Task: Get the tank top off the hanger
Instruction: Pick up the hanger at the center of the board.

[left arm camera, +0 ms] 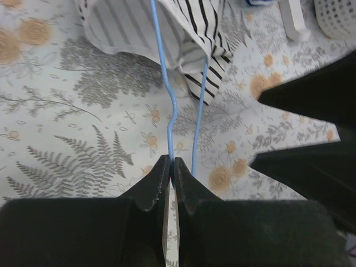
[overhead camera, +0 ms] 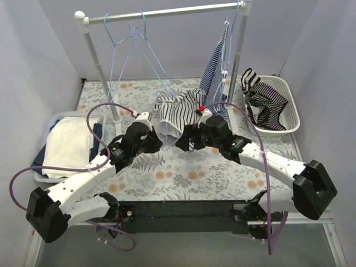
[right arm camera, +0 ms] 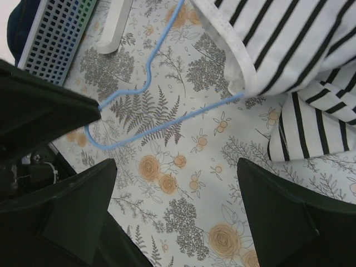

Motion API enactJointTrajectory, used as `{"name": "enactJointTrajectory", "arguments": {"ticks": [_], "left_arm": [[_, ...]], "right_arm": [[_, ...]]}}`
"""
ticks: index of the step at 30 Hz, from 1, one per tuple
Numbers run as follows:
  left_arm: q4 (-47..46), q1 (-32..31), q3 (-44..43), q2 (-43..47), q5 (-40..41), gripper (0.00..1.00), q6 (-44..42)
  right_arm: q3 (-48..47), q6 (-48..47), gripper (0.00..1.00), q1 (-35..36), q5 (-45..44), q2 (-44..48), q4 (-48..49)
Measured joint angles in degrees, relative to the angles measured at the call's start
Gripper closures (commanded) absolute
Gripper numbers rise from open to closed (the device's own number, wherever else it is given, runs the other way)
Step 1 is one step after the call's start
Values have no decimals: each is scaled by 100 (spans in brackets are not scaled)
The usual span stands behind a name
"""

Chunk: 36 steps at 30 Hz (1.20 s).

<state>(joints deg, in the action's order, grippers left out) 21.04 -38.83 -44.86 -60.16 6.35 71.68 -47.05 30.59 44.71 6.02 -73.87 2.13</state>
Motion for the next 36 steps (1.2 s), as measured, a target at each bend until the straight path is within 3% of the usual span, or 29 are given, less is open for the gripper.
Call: {"name": "enactJointTrajectory", "arguments": {"ticks": [7, 12, 16, 18, 25, 28, 29, 30, 33, 34, 36], "left_arm": [[105, -1102, 7, -190, -35, 100, -20], [199, -1294, 35, -181, -31, 100, 44], [212, -1381, 35, -157, -17, 100, 76], [205, -1460, 35, -155, -28, 100, 76], [37, -1775, 153, -155, -76, 100, 76], [-52, -1818, 243, -155, -76, 100, 107], [-26, -1832, 251, -146, -55, 98, 120], [-4, -1834, 254, -127, 4, 71, 144], [31, -1840, 254, -118, 264, 58, 232], [59, -1840, 249, -127, 374, 41, 275], [120, -1840, 221, -175, 551, 39, 321]], "right_arm": [[-236, 70, 2, 48, -55, -461, 149], [-461, 44, 5, 48, -160, -660, 197], [-625, 13, 32, 48, -262, -909, 282], [-708, 9, 37, 48, -306, -1104, 280], [-837, -20, 92, 48, -411, -1429, 273], [-848, 195, 99, 136, -385, -1412, 385], [-848, 116, 99, 160, -431, -1386, 382], [-846, 70, 99, 151, -448, -1364, 382], [-841, 22, 99, 105, -507, -1303, 350], [-835, 20, 99, 98, -527, -1281, 341], [-820, 24, 99, 79, -560, -1222, 306]]}}
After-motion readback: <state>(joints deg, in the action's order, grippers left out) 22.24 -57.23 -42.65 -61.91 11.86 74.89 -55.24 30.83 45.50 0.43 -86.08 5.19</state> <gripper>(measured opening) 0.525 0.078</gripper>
